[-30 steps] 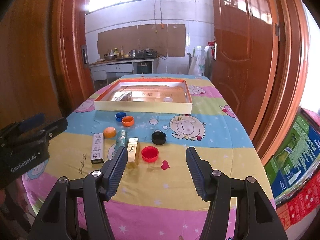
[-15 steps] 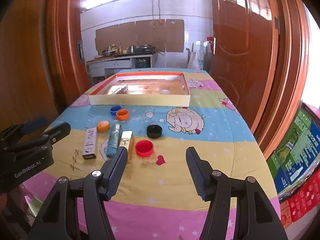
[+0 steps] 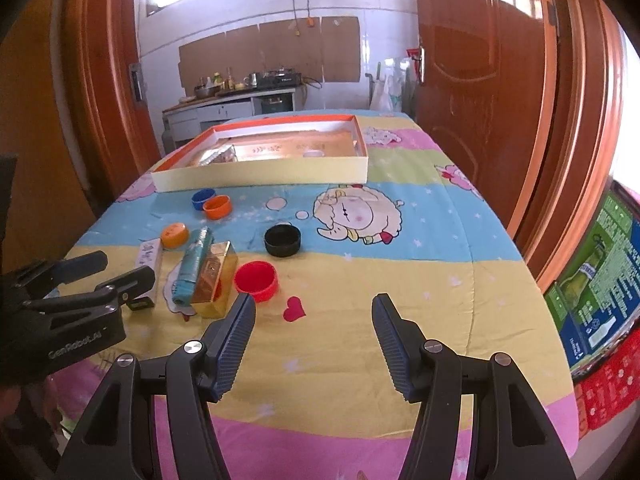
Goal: Organize rigid objects
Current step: 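Grasp the white Hello Kitty box with the left tool while the right tool grasps the red cap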
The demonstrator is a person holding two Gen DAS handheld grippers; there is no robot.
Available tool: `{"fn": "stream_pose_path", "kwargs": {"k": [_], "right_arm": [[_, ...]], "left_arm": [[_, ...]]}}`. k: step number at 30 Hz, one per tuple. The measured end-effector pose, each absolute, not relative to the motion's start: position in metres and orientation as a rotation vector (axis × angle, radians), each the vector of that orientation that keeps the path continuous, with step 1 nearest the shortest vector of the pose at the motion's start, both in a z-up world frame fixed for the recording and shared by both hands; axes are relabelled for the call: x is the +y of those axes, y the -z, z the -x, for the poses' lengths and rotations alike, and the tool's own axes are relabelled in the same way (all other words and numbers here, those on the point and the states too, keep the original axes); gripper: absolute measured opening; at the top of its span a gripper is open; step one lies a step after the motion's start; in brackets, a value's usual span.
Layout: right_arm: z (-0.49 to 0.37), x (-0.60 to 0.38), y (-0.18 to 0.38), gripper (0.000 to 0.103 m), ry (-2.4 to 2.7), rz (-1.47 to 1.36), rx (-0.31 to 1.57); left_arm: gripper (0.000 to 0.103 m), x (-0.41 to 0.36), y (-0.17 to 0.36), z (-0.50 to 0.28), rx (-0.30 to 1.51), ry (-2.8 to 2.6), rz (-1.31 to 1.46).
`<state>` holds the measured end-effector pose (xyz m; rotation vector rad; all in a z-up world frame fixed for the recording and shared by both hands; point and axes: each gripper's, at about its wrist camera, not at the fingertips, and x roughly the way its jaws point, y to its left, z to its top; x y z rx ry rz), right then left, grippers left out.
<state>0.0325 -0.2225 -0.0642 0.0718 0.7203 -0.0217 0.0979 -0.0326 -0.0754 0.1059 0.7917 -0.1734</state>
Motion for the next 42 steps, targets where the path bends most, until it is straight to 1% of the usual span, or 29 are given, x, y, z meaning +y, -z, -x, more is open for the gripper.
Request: {"fn": "stream_pose_path", "kwargs": {"k": [4,8,10,15,25,27,29,31,37,39,40,42], "right_arm": [[-0.037,-0.226,0.069,0.062,0.017,-0.072,0.734],[-0.044,-0.227,0.074,0.062,0.004,-0.070,0.751],[-0.046,-0.227,0.076,0.062,-0.002,-0.070,0.757],[-0.051,-0.220,0.080,0.062,-0.035,-0.065,0.777],[-0.061,-0.214,0.081,0.062,-0.044,-0.038,0.801],[-0.065,-0.213,0.081,0.062,-0.048,-0.035,0.808],[-0.069,-0.211,0.081,0.062,-0.050,-0.026,0.819],[-0.073,-0.210,0.083,0.062,-0.059,-0.022,0.833],[-0.081,-0.198,0.082,0.062,-0.088,0.011,0.858],[-0.085,-0.197,0.082,0.056,-0.104,0.007,0.872],[-0.086,-0.196,0.082,0.055,-0.107,0.011,0.875],[-0.089,-0.192,0.080,0.039,-0.116,0.028,0.876]], "left_arm": [[0.066,-0.033,0.083,-0.105,0.823,0.187,-0.089],[0.052,-0.030,0.083,-0.108,0.830,0.210,-0.079],[0.049,-0.027,0.082,-0.110,0.833,0.220,-0.070],[0.048,-0.019,0.082,-0.113,0.846,0.262,-0.019],[0.048,-0.029,0.084,-0.124,0.845,0.223,-0.065],[0.043,-0.028,0.084,-0.125,0.839,0.216,-0.072],[0.034,-0.025,0.084,-0.126,0.837,0.216,-0.085],[0.029,-0.020,0.083,-0.128,0.840,0.233,-0.083],[0.029,-0.013,0.083,-0.130,0.841,0.291,-0.075],[0.029,-0.013,0.084,-0.129,0.836,0.291,-0.076],[0.029,-0.013,0.084,-0.129,0.833,0.293,-0.076],[0.029,-0.013,0.084,-0.128,0.830,0.297,-0.070]]}}
